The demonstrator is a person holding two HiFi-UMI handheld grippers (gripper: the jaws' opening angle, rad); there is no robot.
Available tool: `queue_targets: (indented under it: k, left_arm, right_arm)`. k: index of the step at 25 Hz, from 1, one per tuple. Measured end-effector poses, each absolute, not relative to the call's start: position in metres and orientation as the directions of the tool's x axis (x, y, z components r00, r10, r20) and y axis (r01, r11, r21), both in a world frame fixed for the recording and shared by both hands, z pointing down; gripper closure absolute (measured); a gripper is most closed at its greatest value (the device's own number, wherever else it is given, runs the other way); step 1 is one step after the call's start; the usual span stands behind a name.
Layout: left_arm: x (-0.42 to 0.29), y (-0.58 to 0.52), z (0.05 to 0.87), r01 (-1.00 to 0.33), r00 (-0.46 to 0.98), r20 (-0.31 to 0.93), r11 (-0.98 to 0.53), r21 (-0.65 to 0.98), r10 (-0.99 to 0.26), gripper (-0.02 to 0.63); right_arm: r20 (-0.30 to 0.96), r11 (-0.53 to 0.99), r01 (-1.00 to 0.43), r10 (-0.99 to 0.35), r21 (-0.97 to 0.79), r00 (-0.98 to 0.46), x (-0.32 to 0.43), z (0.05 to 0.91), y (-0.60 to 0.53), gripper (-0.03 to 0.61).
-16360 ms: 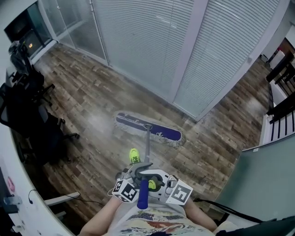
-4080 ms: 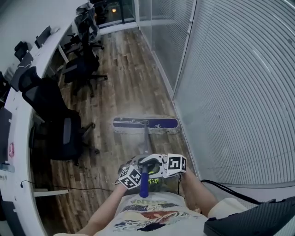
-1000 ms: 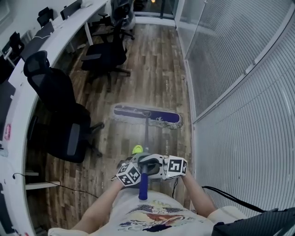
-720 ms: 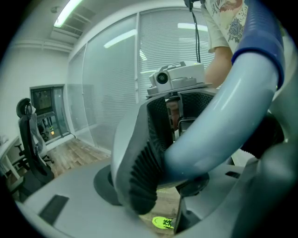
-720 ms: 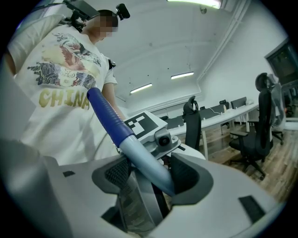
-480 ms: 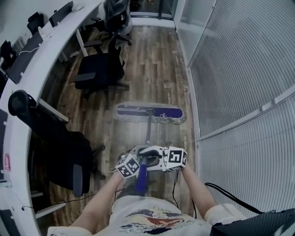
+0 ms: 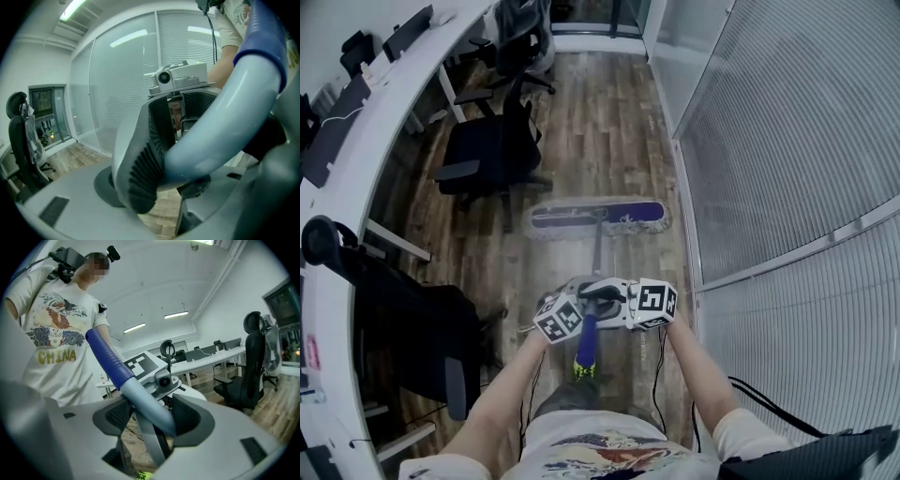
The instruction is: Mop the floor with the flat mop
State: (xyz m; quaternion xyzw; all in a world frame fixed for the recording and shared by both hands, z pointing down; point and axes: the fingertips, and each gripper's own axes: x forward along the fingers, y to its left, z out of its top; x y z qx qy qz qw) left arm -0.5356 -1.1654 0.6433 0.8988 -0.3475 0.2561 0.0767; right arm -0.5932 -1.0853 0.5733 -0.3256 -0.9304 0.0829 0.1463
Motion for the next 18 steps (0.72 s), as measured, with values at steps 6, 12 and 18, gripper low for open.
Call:
queue_targets:
  k: [6,12,18]
  left_arm:
    - [-0.494,-1.128,0.646,-0.632,0.624,0.544,-0.771,-0.070,-0.561,0.424]
    - [-0.427,-1.045,0.642,-0.642,0.612,0.552,-0.764,-0.073,-0.566,0.423]
    - [-0.348,-0.931,0.650,-0.641,0.604,0.565,-0.764,-0.073,-0.561,0.423]
  right_arm:
    - [0.240,0.795,0.556,0.605,-0.242,-0.759,-0.552,0.575,-1.050,0.327]
    - [0.215,0.789,0.568,0.612,-0.235,-0.761,-0.483,0.570,-0.966,0.327]
    - [0.167,0.786,0.572,0.612,-0.233,-0.773,-0.402,0.575,-0.854,0.327]
